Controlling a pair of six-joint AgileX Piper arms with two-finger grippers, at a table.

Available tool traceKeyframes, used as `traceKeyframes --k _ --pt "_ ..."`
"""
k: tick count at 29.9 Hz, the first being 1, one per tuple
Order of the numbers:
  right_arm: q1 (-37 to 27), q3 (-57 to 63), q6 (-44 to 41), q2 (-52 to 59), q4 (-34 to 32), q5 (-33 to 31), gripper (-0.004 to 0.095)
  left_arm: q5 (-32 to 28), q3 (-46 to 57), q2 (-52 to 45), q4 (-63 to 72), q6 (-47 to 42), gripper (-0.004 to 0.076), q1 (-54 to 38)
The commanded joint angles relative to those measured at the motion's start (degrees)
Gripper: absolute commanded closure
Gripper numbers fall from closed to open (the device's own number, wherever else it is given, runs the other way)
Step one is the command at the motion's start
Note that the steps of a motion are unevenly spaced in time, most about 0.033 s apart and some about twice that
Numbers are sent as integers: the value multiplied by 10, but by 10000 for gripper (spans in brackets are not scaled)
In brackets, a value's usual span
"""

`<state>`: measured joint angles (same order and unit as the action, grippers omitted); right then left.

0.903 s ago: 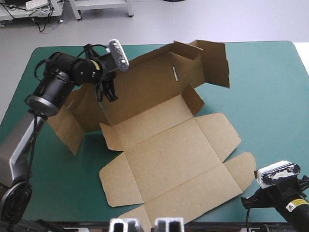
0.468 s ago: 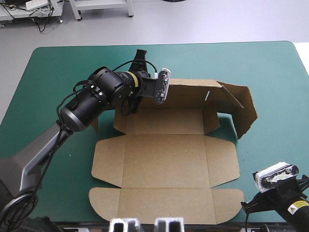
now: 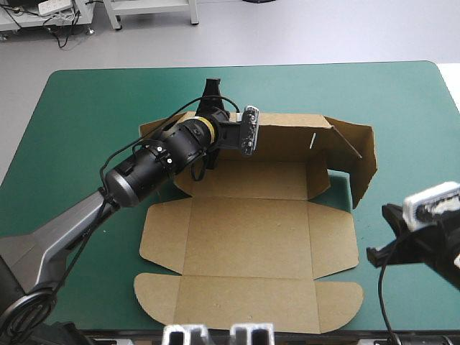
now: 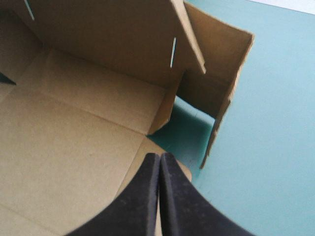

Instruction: Fold the box

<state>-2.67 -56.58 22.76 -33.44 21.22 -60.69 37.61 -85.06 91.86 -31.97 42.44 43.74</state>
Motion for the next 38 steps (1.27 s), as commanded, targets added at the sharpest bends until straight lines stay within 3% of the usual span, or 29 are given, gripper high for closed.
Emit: traceKeyframes --k 1,10,17,28,38 --pt "1 -99 14 -88 23 38 917 -60 22 -26 -99 -98 734 2" --pt "1 -331 22 -309 24 23 917 -115 71 -26 -199 -231 734 9" --pt "1 -440 15 -481 50 6 917 -136 98 -26 -205 -237 734 9" --pt "1 -467 25 -656 53 -32 917 -139 124 -24 -237 -257 734 9" --pt "1 -451 60 -668 34 -113 918 -122 124 -24 -237 -312 734 9"
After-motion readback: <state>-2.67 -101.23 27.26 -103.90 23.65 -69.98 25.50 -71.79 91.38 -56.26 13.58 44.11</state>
